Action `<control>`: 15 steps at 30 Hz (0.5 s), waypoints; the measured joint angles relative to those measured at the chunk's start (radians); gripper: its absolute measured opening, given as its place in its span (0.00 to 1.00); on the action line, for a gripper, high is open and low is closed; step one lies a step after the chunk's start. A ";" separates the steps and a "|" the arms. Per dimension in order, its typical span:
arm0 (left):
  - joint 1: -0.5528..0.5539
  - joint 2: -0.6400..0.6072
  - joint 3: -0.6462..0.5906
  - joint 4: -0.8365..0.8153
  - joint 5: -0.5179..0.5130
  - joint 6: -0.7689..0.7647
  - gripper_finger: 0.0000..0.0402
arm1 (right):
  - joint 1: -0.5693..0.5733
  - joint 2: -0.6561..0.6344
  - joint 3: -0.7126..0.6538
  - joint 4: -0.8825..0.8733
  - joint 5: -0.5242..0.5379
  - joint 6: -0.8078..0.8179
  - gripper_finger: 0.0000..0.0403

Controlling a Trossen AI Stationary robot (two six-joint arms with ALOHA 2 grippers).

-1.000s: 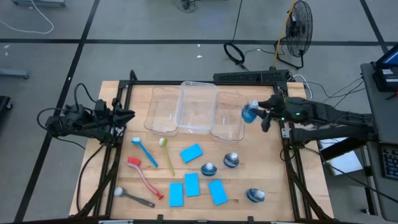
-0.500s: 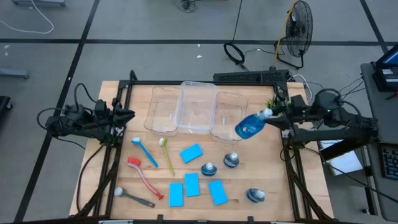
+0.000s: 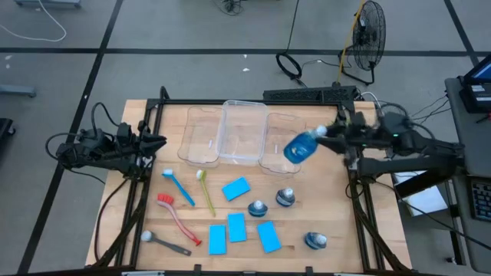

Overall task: Pick & Place Kitchen Sink Supplies
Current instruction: Put the blue dish soap into the right transparent bin

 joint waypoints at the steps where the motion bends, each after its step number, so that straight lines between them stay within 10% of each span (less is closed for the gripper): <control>1: 0.000 0.000 0.000 0.000 0.000 0.000 0.19 | -0.001 0.026 0.000 -0.002 0.031 0.009 0.30; 15: 0.000 0.000 0.000 0.000 0.000 0.001 0.19 | -0.012 0.329 0.000 -0.022 0.411 -0.093 0.30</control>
